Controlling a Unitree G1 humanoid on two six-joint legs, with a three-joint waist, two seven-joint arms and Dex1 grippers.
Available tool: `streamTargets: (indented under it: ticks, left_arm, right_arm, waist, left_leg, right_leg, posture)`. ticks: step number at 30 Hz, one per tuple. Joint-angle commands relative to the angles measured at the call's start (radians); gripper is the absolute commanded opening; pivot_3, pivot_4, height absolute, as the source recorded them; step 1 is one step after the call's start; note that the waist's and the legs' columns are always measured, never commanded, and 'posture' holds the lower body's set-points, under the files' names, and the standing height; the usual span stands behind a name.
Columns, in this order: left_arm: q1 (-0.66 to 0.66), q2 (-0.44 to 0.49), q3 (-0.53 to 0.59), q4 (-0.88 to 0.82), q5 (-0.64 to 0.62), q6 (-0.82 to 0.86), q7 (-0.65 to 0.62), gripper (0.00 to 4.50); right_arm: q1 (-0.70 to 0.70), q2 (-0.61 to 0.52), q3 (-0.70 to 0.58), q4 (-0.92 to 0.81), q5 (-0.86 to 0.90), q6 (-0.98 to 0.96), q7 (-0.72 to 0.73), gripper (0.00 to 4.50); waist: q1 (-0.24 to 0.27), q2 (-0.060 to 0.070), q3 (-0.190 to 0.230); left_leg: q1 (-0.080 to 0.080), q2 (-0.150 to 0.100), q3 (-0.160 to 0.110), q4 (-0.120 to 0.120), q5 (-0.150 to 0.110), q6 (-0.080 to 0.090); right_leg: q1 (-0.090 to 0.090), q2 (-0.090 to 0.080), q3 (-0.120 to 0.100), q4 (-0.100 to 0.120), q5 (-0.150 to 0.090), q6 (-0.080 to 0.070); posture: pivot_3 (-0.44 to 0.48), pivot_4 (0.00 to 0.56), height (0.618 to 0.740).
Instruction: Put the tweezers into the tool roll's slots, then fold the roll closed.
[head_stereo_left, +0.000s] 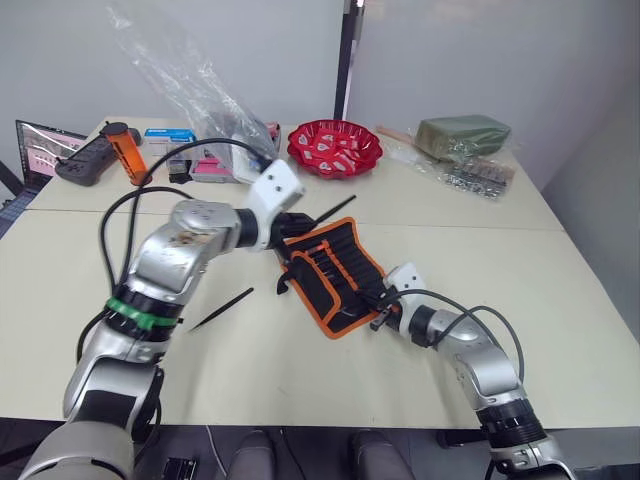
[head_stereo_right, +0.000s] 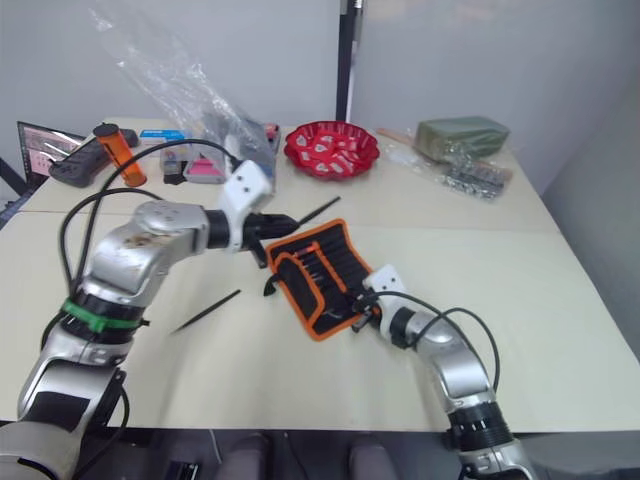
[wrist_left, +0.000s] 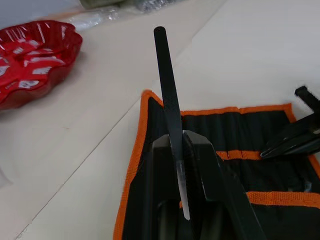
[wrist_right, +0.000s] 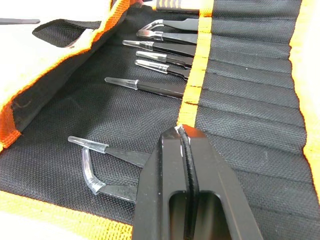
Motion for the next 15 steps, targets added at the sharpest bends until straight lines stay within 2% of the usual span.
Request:
streamTargets:
  ticks: [1,5,9,15]
  left_arm:
    - [-0.085,-0.055,-0.043,0.061,0.024,0.013,-0.045,0.02]
    - [-0.118,-0.087,-0.099,0.150,0.051,0.005,-0.106,0.02]
    - [-0.104,-0.108,-0.137,0.143,0.063,0.025,-0.140,0.02]
    - [-0.040,-0.187,-0.097,0.158,0.076,0.005,-0.075,0.02]
  right_arm:
    - [0.063,-0.006,0.023,0.059,-0.027,0.082,-0.023,0.00]
    - [0.074,-0.004,0.022,0.055,-0.025,0.077,-0.033,0.00]
    - [0.086,-0.008,0.015,0.043,-0.023,0.080,-0.040,0.00]
    - [0.082,-0.003,0.015,0.045,-0.023,0.080,-0.047,0.00]
  waist:
    - [0.001,0.000,0.000]
    - [-0.001,0.002,0.000]
    - [0.001,0.004,0.000]
    - [0.002,0.004,0.000]
  left_leg:
    - [0.000,0.000,0.000,0.000,0.000,0.000]
    - [0.000,0.000,0.000,0.000,0.000,0.000]
    - [-0.001,0.000,0.000,0.000,0.000,0.000]
    - [-0.002,-0.002,-0.001,0.001,0.000,0.001]
  right_leg:
    - [0.000,0.000,0.000,0.000,0.000,0.000]
    - [0.000,0.000,0.000,0.000,0.000,0.000]
    - [-0.001,0.000,0.000,0.000,-0.001,0.001]
    - [0.000,-0.001,0.000,0.000,-0.001,0.001]
  posture:
    - [0.000,0.150,0.740]
    - [0.000,0.150,0.740]
    - [0.000,0.150,0.740]
    - [0.000,0.150,0.740]
